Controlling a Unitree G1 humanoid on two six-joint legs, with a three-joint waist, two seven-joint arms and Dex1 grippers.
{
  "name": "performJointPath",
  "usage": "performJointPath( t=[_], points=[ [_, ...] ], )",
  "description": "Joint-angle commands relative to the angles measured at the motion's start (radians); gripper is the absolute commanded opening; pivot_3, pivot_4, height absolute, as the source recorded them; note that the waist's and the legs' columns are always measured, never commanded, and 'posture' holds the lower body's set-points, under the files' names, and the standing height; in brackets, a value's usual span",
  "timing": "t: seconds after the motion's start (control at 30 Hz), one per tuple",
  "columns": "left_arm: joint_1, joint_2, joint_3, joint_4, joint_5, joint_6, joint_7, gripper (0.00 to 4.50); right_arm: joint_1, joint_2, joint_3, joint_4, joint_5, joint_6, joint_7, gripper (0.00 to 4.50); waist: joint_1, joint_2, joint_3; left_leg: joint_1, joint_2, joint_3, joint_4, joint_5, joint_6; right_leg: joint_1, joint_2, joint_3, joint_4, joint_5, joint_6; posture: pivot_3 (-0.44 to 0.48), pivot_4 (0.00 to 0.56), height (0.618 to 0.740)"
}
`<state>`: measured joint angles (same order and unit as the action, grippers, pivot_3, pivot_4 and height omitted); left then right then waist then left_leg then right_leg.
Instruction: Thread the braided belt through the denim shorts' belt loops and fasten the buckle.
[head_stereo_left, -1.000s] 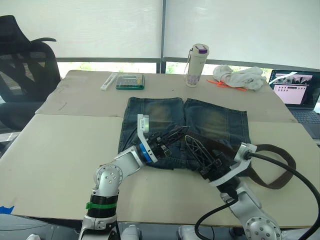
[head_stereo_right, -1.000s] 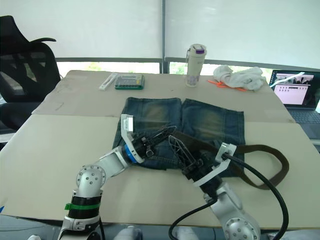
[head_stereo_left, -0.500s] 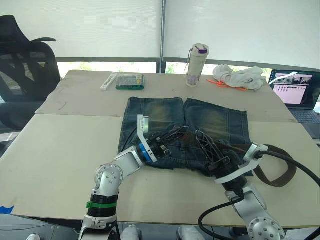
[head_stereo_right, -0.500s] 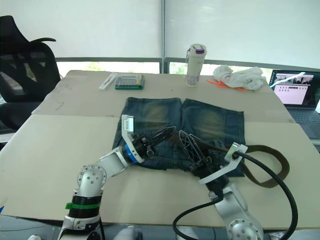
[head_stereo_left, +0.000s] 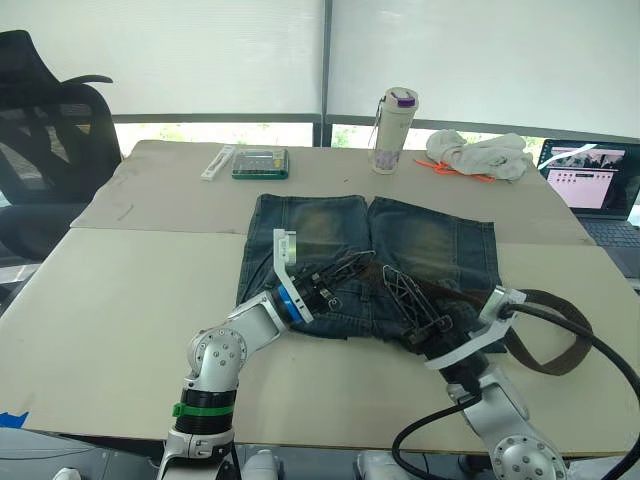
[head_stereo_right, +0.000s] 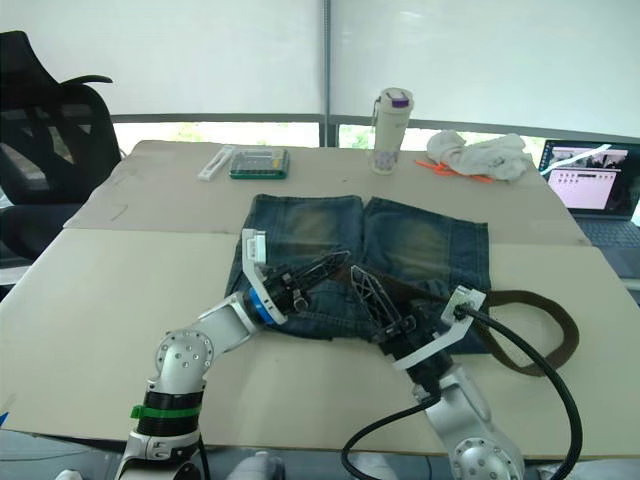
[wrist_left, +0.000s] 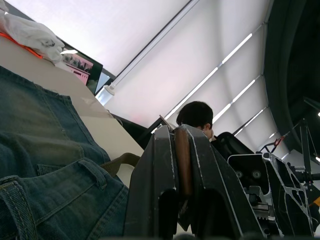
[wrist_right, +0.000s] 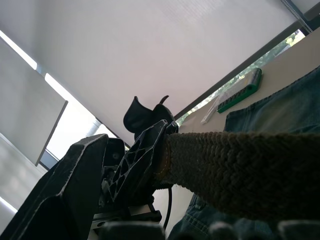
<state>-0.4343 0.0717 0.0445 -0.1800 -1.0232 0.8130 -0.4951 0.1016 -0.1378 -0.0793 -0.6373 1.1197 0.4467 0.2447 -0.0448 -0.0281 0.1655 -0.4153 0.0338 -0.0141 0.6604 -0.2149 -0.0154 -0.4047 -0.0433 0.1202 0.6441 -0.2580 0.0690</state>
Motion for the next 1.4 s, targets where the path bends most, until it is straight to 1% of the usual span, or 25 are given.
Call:
performJointPath(
  t=[0.03, 0.17, 0.47, 0.63, 0.73, 0.9, 0.97, 1.0, 1.07, 1.1, 1.4],
  points=[
    [-0.017, 0.0, 0.012, -0.014, -0.004, -0.017, -0.011, 0.0, 0.0, 0.007, -0.01, -0.018, 0.005, -0.027, 0.002, 4.48, 0.0, 0.0, 0.0, 0.0, 0.0, 0.0, 0.0, 0.0, 0.0, 0.0, 0.0, 0.0, 0.0, 0.0, 0.0, 0.0, 0.15, 0.737],
    [-0.019, 0.0, 0.014, -0.012, -0.006, -0.016, -0.008, 0.0, -0.006, 0.011, -0.015, -0.01, 0.017, -0.021, -0.008, 4.48, 0.0, 0.0, 0.0, 0.0, 0.0, 0.0, 0.0, 0.0, 0.0, 0.0, 0.0, 0.0, 0.0, 0.0, 0.0, 0.0, 0.15, 0.737],
    [-0.018, -0.008, 0.007, -0.016, -0.006, -0.012, -0.004, 0.0, -0.006, 0.004, 0.037, -0.006, -0.075, -0.022, 0.002, 4.48, 0.0, 0.0, 0.0, 0.0, 0.0, 0.0, 0.0, 0.0, 0.0, 0.0, 0.0, 0.0, 0.0, 0.0, 0.0, 0.0, 0.15, 0.737],
    [-0.02, -0.008, 0.007, -0.014, -0.007, -0.009, -0.003, 0.0, -0.005, 0.027, 0.016, -0.007, -0.059, -0.036, -0.005, 4.48, 0.0, 0.0, 0.0, 0.0, 0.0, 0.0, 0.0, 0.0, 0.0, 0.0, 0.0, 0.0, -0.001, 0.0, 0.0, 0.0, 0.15, 0.737],
    [-0.026, -0.006, 0.01, -0.008, -0.006, -0.01, -0.003, 0.0, 0.009, 0.034, 0.006, -0.012, -0.053, -0.039, -0.002, 3.68, 0.0, 0.0, 0.0, 0.0, 0.0, 0.0, 0.0, 0.0, 0.0, 0.0, 0.0, 0.0, -0.001, 0.0, 0.0, 0.0, 0.15, 0.737],
    [-0.029, -0.006, 0.017, -0.003, -0.005, -0.013, 0.002, 0.0, 0.027, 0.04, 0.008, -0.021, -0.05, -0.039, 0.003, 1.97, 0.0, 0.0, 0.0, 0.0, 0.0, 0.0, 0.0, 0.0, 0.0, 0.0, 0.0, 0.0, -0.001, 0.0, 0.0, 0.0, 0.15, 0.737],
    [-0.03, -0.008, 0.018, 0.0, -0.003, -0.014, 0.004, 0.0, 0.031, 0.042, 0.007, -0.022, -0.049, -0.04, 0.002, 1.16, 0.0, 0.0, 0.0, 0.0, 0.0, 0.0, 0.0, 0.0, 0.0, 0.0, 0.0, 0.0, -0.001, 0.0, 0.001, 0.0, 0.15, 0.737],
    [-0.03, -0.008, 0.019, 0.001, -0.002, -0.015, 0.005, 0.0, 0.034, 0.043, 0.006, -0.023, -0.048, -0.041, 0.003, 0.93, 0.0, 0.0, 0.0, 0.0, 0.0, 0.0, 0.0, 0.0, 0.0, 0.0, 0.0, 0.0, -0.001, 0.0, 0.001, 0.0, 0.15, 0.737],
    [-0.03, -0.009, 0.019, 0.003, 0.001, -0.015, 0.005, 0.0, 0.037, 0.046, 0.004, -0.025, -0.046, -0.043, 0.004, 0.23, 0.0, 0.0, 0.0, 0.0, 0.0, 0.0, 0.0, 0.0, 0.0, 0.0, 0.0, 0.0, -0.001, 0.0, 0.001, 0.0, 0.15, 0.737],
    [-0.03, -0.009, 0.02, 0.005, 0.003, -0.017, 0.005, 0.0, 0.038, 0.05, -0.001, -0.026, -0.041, -0.047, 0.003, 0.02, 0.0, 0.0, 0.0, 0.0, 0.0, 0.0, 0.0, 0.0, 0.0, 0.0, 0.0, 0.0, -0.001, 0.0, 0.001, 0.0, 0.15, 0.737],
    [-0.031, -0.01, 0.019, 0.014, 0.012, -0.022, 0.004, 0.0, 0.038, 0.06, -0.042, -0.038, 0.004, -0.064, -0.009, 0.02, -0.001, 0.0, 0.0, 0.0, 0.0, 0.0, -0.001, 0.0, 0.0, 0.0, 0.0, 0.0, -0.001, 0.0, 0.001, 0.0, 0.15, 0.737]
  ],
)
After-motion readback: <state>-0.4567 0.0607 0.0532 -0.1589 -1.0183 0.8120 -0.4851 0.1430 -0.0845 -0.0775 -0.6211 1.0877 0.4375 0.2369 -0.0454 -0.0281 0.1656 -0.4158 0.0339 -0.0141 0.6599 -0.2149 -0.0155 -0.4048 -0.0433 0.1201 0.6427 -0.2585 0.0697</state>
